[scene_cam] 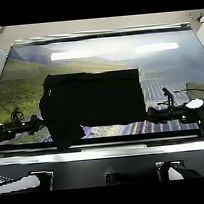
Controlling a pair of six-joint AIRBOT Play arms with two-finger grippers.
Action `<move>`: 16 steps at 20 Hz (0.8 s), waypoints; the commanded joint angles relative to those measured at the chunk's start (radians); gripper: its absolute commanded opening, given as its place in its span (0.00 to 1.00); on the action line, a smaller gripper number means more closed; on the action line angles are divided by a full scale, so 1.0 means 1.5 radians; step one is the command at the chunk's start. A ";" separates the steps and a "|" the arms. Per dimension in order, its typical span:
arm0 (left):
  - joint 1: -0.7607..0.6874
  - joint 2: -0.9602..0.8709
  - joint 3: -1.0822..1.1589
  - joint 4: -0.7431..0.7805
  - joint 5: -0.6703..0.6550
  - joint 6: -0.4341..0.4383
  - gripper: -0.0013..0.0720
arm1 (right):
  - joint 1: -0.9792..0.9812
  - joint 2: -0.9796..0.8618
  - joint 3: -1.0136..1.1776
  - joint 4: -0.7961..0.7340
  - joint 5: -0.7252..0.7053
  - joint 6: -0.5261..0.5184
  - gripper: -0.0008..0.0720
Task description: Fold the clothes and pants, and hang the long-sleeved shirts on hangers.
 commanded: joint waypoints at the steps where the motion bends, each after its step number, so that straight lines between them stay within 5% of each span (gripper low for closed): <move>1: -0.014 -0.001 0.018 -0.033 -0.019 -0.003 0.04 | 0.001 0.021 0.001 0.007 0.000 -0.001 0.06; 8: -0.055 0.061 0.209 -0.060 -0.095 -0.067 0.04 | 0.003 0.066 0.132 0.080 -0.057 -0.016 0.05; 12: -0.126 0.071 0.483 -0.057 -0.082 -0.145 0.04 | 0.003 0.049 0.344 0.071 -0.180 0.028 0.05; 16: -0.187 0.070 0.799 0.055 -0.027 -0.247 0.04 | 0.015 -0.008 0.588 0.003 -0.174 0.064 0.05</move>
